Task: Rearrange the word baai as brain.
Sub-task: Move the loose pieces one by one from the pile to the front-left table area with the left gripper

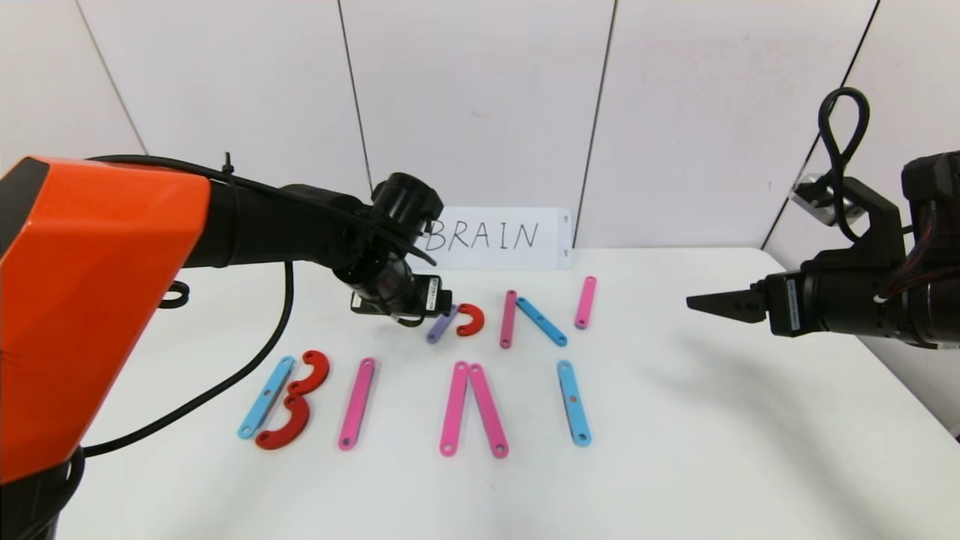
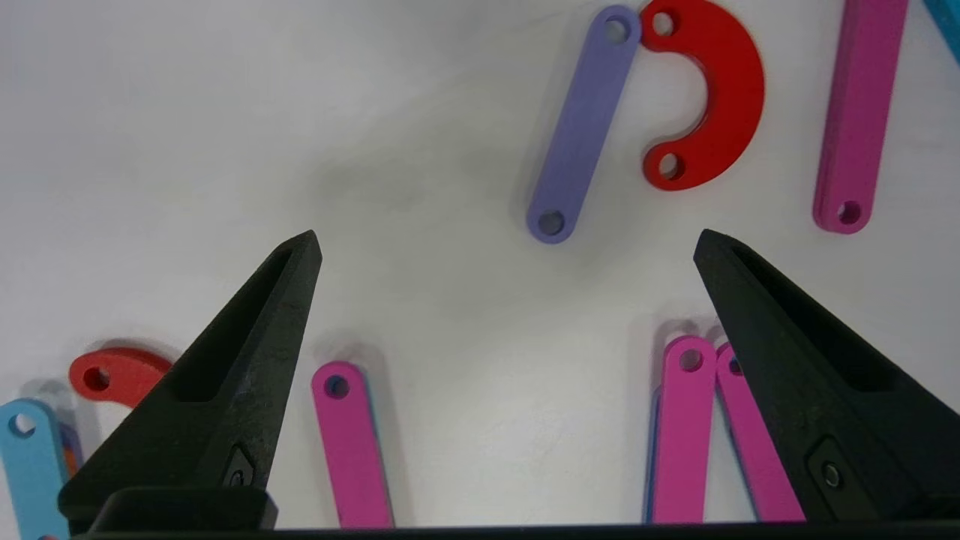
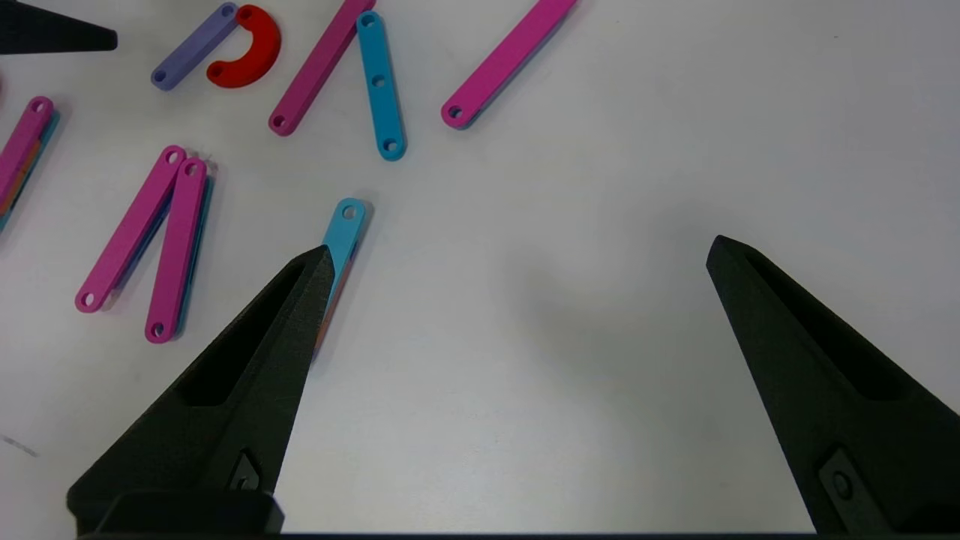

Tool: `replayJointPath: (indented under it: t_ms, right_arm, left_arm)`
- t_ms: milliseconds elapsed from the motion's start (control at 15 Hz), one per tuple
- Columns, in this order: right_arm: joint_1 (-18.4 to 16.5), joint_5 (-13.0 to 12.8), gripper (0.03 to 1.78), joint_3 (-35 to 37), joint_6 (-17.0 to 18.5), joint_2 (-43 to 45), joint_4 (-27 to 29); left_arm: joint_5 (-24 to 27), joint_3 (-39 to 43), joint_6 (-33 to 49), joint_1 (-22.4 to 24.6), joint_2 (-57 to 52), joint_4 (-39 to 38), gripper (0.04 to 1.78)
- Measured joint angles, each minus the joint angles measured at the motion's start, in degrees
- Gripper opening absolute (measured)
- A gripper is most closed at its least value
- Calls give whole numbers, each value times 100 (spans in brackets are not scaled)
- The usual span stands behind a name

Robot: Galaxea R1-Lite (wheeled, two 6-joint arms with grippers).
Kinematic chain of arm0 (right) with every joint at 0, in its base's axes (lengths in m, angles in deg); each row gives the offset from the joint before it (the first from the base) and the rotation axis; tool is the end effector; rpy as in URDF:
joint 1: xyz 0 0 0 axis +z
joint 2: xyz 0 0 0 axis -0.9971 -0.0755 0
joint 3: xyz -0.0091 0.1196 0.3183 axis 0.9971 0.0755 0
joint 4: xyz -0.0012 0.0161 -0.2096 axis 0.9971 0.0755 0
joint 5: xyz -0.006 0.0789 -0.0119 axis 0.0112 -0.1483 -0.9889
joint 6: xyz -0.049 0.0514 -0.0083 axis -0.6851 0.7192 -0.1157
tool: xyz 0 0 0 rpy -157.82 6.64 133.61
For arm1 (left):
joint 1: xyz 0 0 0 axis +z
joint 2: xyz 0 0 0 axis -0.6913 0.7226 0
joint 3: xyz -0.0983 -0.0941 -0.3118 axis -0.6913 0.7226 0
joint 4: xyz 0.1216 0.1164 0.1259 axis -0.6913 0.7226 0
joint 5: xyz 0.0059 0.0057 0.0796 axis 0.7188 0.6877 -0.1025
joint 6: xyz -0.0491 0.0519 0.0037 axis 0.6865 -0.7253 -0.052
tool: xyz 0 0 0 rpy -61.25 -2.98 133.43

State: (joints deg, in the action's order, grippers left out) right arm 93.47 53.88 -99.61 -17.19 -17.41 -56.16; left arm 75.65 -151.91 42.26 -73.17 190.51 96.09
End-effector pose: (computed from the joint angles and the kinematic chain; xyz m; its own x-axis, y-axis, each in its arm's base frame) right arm 0.3058 0.0604 0.2138 0.7672 0.3648 -0.5275 -0.3487 0.9276 0.1345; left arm 0.4390 -0.2315 0.1591 0.6391 -0.1345 -0.7573 0.1283 0.9894 -0.0675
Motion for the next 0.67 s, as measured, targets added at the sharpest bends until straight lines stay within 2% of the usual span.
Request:
replayJointPath:
  t_ms: [400,667]
  right_arm:
    - [-1,-6,174,40,0,7,-177]
    - [0,-9,174,51,0,5,-177]
  left_arm:
    - [-44,-496,17,-369,494,6,174]
    - [-513,-853,34,-575,863,-13,174]
